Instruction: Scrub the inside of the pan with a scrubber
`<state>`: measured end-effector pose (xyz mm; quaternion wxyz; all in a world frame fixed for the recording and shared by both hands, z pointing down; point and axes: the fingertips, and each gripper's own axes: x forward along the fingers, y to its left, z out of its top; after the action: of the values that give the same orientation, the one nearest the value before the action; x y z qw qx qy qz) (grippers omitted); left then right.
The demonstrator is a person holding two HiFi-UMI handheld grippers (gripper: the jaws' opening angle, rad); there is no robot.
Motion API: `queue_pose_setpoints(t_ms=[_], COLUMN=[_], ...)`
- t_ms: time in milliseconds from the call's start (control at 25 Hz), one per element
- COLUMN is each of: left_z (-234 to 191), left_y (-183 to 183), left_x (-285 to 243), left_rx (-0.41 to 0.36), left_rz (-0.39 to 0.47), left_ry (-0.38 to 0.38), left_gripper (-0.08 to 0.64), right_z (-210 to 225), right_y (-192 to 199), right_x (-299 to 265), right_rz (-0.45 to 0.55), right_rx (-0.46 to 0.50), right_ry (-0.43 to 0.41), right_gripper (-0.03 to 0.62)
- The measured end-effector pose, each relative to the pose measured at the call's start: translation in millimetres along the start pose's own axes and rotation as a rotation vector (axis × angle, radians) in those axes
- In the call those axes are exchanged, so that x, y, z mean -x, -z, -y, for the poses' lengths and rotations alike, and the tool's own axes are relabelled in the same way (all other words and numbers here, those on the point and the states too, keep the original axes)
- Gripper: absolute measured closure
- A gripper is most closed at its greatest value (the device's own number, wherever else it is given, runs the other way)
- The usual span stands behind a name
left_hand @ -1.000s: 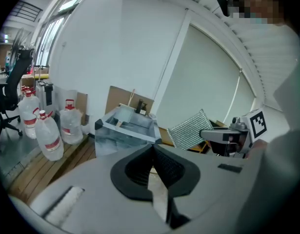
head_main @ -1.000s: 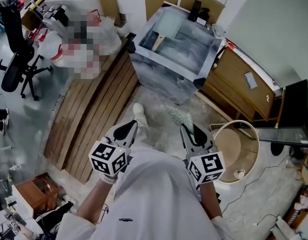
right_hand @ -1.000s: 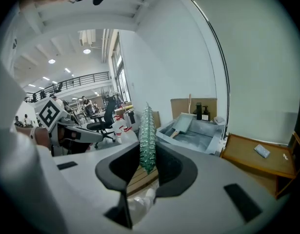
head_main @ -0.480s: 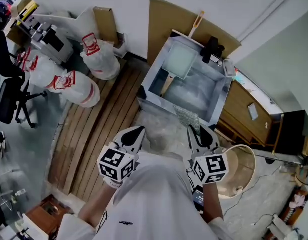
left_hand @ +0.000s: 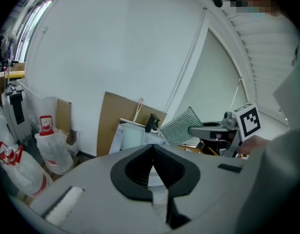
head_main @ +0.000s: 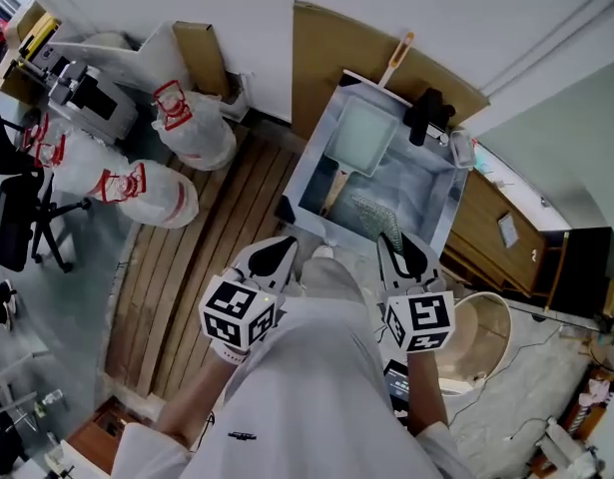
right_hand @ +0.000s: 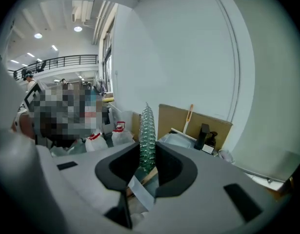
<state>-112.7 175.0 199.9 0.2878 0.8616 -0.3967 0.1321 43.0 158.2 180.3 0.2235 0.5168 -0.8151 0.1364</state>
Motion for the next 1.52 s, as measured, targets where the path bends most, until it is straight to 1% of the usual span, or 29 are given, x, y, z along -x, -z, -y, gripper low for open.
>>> queue_pose_setpoints(t_ms=[120, 280, 400, 480, 640, 760, 920, 1160, 1320, 1520], left_z=[-2, -5, -8, -10, -13, -17, -30, -58, -71, -80], left_y=[-7, -16, -22, -27, -33, -36, -33, -15, -5, 2], left_x=[-11, -35, -54, -67, -99, -121, -146, -176, -194, -213], left_rx=[0.009, 0.003, 0.005, 0.005, -0.001, 0.006, 0.027, 0.074, 0.091, 0.118], left_rz=[-0.013, -0.035, -0.050, -0.065, -0.091, -0.098, -0.119, -0.161, -0.185, -0.194], left_ry=[0.007, 0.015, 0.015, 0.015, 0.018, 0.019, 0.009, -0.030, -0.040, -0.055], left_gripper=[0.555, 0.555, 0.555, 0.555, 0.555, 0.555, 0.555, 0.555, 0.555, 0.555], right_z=[11, 37, 58, 72, 95, 110, 129, 152, 158, 164], right_y=[-3, -10, -14, -16, -17, -9, 3, 21, 26, 36], right_x=[-14, -37, -60, -77, -115, -142, -176, -218, -240, -261], right_rz=[-0.026, -0.053, -0.071, -0.080, -0.077, -0.100, -0.128, -0.123, -0.146, -0.145], right_rx=[0.017, 0.055, 0.072, 0.102, 0.220, 0.314, 0.461, 0.545, 0.588, 0.692], right_ry=[0.014, 0.044, 0.080, 0.110, 0.158, 0.192, 0.272, 0.349, 0.364, 0.401], right_gripper=[0.512, 0.512, 0.512, 0.512, 0.512, 0.512, 0.512, 0.514, 0.514, 0.514])
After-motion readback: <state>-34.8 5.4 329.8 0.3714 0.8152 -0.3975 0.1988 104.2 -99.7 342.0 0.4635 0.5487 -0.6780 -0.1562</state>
